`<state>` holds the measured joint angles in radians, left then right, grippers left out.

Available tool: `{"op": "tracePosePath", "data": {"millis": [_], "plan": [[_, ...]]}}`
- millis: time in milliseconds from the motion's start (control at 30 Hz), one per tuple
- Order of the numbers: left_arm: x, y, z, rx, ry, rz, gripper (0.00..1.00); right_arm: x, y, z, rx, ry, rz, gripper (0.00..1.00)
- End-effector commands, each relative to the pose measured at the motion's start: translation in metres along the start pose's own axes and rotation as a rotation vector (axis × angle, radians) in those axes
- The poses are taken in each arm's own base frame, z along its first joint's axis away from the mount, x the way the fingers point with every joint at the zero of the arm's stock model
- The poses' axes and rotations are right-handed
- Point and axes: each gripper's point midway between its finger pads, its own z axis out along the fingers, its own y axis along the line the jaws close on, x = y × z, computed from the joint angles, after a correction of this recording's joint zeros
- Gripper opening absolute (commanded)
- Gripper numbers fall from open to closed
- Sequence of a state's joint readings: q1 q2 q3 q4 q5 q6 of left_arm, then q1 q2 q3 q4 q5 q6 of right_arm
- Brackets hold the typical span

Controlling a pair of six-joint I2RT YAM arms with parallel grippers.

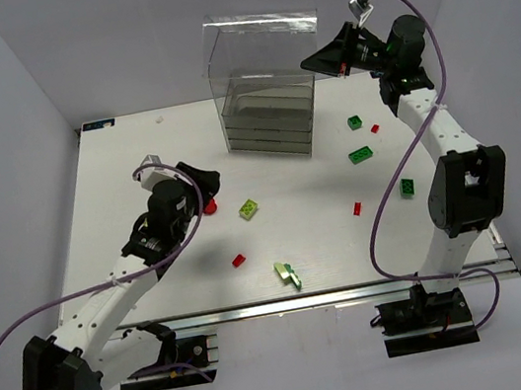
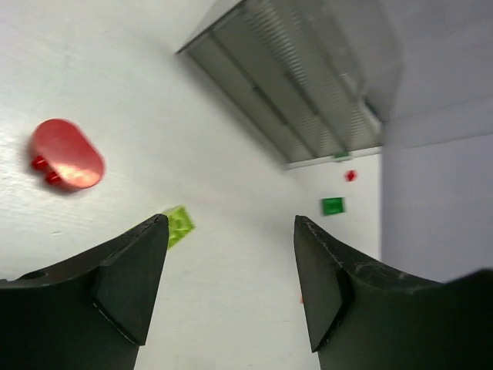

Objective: Sort the legos into containers by color

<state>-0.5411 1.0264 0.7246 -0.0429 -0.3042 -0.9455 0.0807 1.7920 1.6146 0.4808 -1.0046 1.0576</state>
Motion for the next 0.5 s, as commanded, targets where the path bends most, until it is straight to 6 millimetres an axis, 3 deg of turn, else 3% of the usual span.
{"op": "tracePosePath", "data": {"millis": [0, 100, 133, 200, 233, 300, 367, 400, 467], "plan": [[0.001, 0.025, 0.009, -0.141, 0.007, 0.028, 0.76, -0.034, 0.04, 0.004, -0.08, -0.094, -0.281, 0.0], [0.017, 0.045, 0.022, -0.249, 0.059, 0.036, 0.79, -0.031, 0.034, 0.003, -0.074, -0.088, -0.277, 0.0], [0.017, 0.043, 0.026, -0.265, 0.066, 0.037, 0.79, -0.031, 0.033, 0.003, -0.074, -0.087, -0.279, 0.0], [0.032, 0.064, 0.033, -0.377, 0.11, 0.034, 0.82, -0.031, 0.033, 0.004, -0.074, -0.083, -0.278, 0.0], [0.029, 0.059, 0.037, -0.389, 0.107, 0.022, 0.83, -0.035, 0.03, -0.002, -0.063, -0.09, -0.284, 0.0], [0.039, 0.079, 0.044, -0.501, 0.143, 0.026, 0.84, -0.03, 0.033, 0.003, -0.072, -0.079, -0.284, 0.0], [0.037, 0.077, 0.048, -0.574, 0.166, 0.032, 0.86, -0.029, 0.032, 0.003, -0.069, -0.077, -0.283, 0.0], [0.047, 0.094, 0.055, -0.661, 0.193, 0.032, 0.88, -0.03, 0.033, 0.002, -0.068, -0.079, -0.281, 0.0], [0.046, 0.092, 0.056, -0.751, 0.225, 0.038, 0.89, -0.029, 0.031, 0.002, -0.065, -0.077, -0.279, 0.0]]}}
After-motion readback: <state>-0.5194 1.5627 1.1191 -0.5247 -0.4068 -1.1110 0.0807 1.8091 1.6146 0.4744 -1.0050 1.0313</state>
